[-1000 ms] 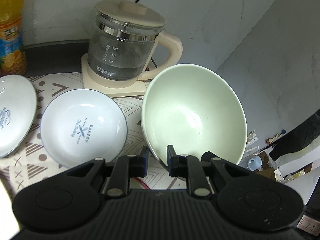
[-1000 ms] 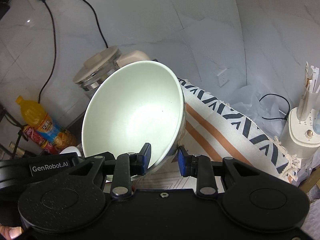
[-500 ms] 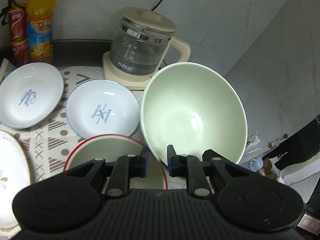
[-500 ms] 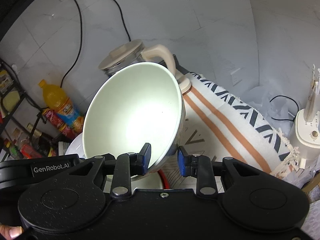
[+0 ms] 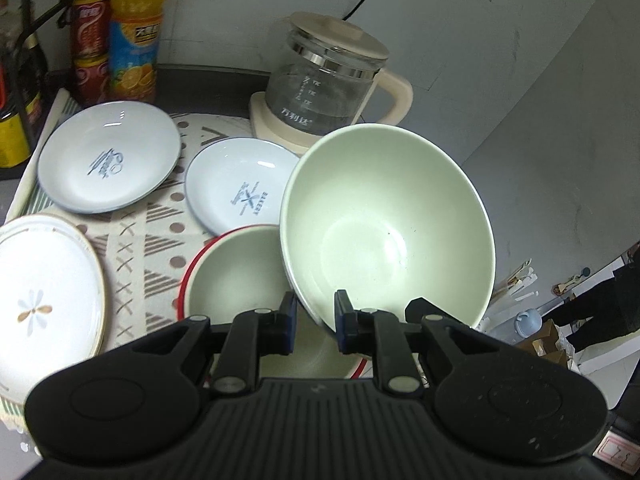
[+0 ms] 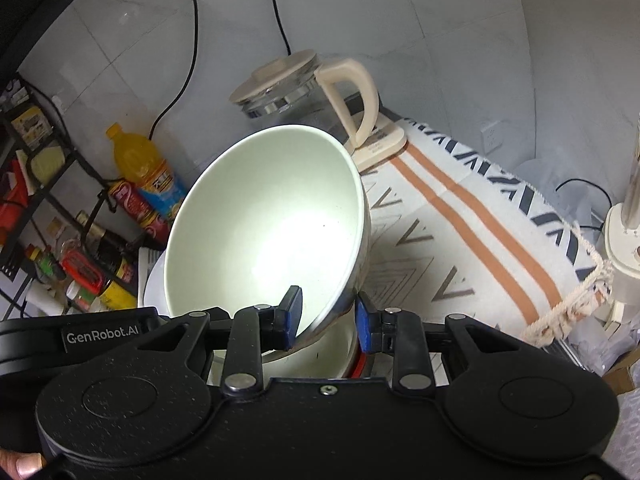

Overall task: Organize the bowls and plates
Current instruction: 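Lower the smaller green bowl into the stacked bowls and open grippers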

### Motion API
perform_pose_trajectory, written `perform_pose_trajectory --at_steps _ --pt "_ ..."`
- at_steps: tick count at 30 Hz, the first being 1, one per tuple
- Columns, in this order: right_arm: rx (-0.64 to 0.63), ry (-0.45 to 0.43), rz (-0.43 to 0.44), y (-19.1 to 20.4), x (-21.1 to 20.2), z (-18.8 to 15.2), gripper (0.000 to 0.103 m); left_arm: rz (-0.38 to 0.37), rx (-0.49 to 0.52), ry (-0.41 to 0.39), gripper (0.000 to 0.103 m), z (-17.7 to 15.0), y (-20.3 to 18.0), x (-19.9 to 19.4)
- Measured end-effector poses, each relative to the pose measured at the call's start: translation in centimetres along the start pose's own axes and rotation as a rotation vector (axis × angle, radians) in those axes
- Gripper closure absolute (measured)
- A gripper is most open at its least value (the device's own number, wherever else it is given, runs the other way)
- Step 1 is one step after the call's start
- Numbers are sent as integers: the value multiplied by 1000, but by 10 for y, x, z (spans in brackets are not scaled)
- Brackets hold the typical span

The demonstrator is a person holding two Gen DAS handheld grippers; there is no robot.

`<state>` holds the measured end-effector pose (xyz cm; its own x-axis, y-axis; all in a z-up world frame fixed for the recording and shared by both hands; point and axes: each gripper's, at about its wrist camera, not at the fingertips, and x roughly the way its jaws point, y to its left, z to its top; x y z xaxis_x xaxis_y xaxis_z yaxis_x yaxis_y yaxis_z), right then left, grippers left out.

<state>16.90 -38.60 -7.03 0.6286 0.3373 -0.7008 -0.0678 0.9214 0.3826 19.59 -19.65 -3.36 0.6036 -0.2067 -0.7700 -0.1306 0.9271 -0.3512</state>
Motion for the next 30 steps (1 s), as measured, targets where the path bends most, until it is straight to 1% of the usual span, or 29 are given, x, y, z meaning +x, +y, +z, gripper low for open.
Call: perform_pose_trajectory --at_steps 5,9,14,21,29,30 --pt "-2 31 -1 1 3 -13 75 13 -27 24 85 -14 10 0" --pt "-6 47 6 3 5 -19 75 26 -29 28 85 -21 15 -2" --pt "-4 67 11 7 12 -25 74 39 -55 39 85 -25 24 -1" --pt "-29 73 -1 11 22 -29 70 52 -88 37 84 -28 36 4" --pt "-54 42 -4 14 19 -28 69 88 -81 26 80 -27 43 10" --pt "-55 40 -4 13 19 -27 69 93 -69 27 80 -26 42 11"
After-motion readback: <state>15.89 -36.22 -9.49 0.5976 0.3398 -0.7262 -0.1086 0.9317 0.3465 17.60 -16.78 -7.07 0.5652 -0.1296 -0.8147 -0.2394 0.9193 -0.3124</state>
